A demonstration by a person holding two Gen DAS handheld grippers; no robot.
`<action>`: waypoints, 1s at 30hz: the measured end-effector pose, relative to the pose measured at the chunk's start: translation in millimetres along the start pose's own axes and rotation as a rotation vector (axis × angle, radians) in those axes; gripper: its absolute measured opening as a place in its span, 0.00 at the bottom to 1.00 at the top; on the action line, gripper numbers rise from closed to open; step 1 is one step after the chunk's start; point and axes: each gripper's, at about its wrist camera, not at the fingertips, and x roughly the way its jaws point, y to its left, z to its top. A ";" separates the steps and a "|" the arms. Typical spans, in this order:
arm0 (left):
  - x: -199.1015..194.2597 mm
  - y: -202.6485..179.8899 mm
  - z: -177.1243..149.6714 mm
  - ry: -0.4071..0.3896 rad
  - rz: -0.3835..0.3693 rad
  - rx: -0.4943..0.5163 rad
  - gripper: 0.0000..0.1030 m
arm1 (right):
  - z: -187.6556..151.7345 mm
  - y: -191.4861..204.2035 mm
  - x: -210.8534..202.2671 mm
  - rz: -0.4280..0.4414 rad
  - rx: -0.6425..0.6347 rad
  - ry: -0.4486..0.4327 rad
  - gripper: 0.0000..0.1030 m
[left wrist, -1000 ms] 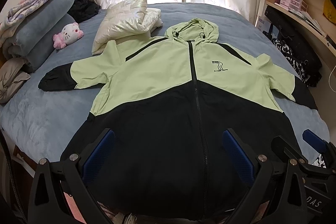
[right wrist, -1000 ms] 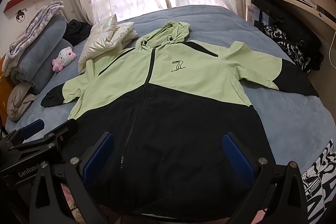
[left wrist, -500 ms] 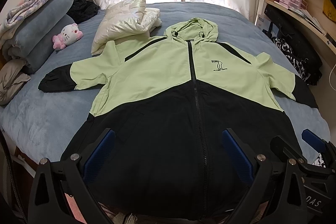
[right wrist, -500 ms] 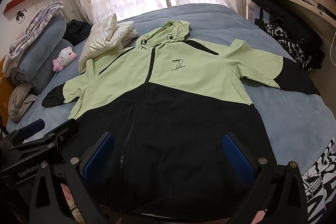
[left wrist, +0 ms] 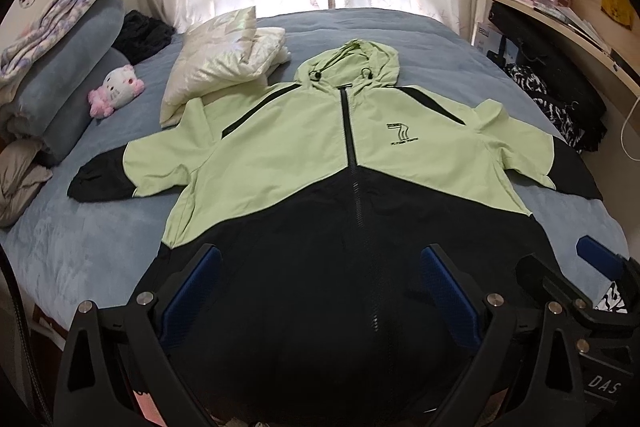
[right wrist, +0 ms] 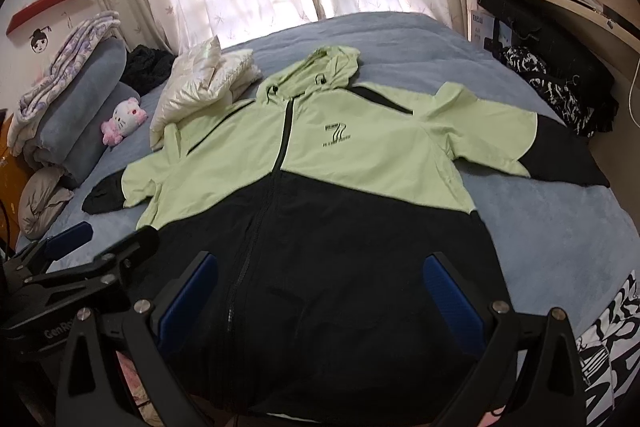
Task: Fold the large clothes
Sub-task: 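Move the right tool to the black sleeve cuff beside the jacket body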
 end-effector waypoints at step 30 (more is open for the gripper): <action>22.7 -157.8 156.7 -0.224 -0.138 0.220 0.99 | 183.2 -152.2 -36.3 -0.318 -0.028 -0.251 1.00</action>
